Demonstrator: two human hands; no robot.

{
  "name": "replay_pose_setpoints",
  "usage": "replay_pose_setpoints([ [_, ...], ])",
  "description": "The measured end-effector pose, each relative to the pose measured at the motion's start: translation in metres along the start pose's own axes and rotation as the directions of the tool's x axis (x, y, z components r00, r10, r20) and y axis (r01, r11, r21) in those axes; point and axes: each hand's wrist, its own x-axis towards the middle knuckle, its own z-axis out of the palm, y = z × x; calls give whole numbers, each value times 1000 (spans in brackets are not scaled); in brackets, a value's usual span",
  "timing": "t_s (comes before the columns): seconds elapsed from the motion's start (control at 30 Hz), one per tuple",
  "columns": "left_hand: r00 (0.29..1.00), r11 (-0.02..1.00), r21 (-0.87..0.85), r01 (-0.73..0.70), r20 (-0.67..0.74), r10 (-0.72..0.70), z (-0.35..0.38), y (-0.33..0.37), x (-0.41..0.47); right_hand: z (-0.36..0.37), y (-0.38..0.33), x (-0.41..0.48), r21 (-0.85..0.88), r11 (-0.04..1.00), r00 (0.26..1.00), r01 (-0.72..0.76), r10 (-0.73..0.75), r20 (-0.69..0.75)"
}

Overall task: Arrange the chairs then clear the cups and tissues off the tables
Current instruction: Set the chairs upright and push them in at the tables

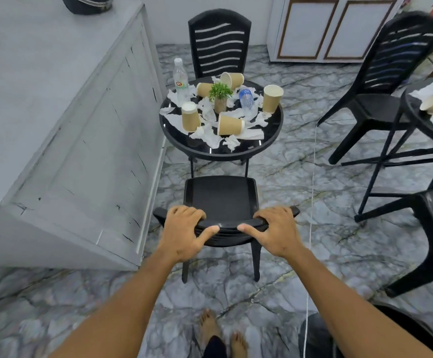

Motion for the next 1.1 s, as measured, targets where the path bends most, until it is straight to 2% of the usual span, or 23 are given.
replay_pose_setpoints([
  [0.13,962,961,-42,272,49,-269,-6,9,-6,-8,-6,-1,-12,998,996,-64,65,62],
  [0.27,935,925,-143,353,94,-343,-7,12,-3,-8,-7,0,-33,991,985,-131,133,109],
  [0.43,942,917,-219,334,101,-320,-5,-1,5,-7,-17,0,-7,983,976,-184,184,118],
  [0.57,948,924,-216,317,94,-303,-5,-8,-1,-1,-22,-5,-13,983,976,-181,181,119],
  [0.73,947,931,-192,309,153,-283,-5,-14,0,-4,-25,-5,14,980,967,-197,192,167],
  [0.8,958,919,-269,288,92,-273,-6,-18,1,-10,-31,-11,14,980,963,-200,193,190],
  [0.87,938,878,-349,328,8,-347,-14,-17,4,-11,-34,-10,13,981,957,-194,186,223],
  [0.9,932,878,-332,346,17,-361,-17,-15,5,-11,-33,-8,6,982,954,-188,181,239],
  [1.0,957,955,-113,275,128,-260,-18,-3,-2,-11,-25,-2,-5,988,951,-157,152,270],
  [1.1,954,960,-51,276,139,-267,-18,0,-3,-10,-24,-2,3,991,951,-134,128,281],
])
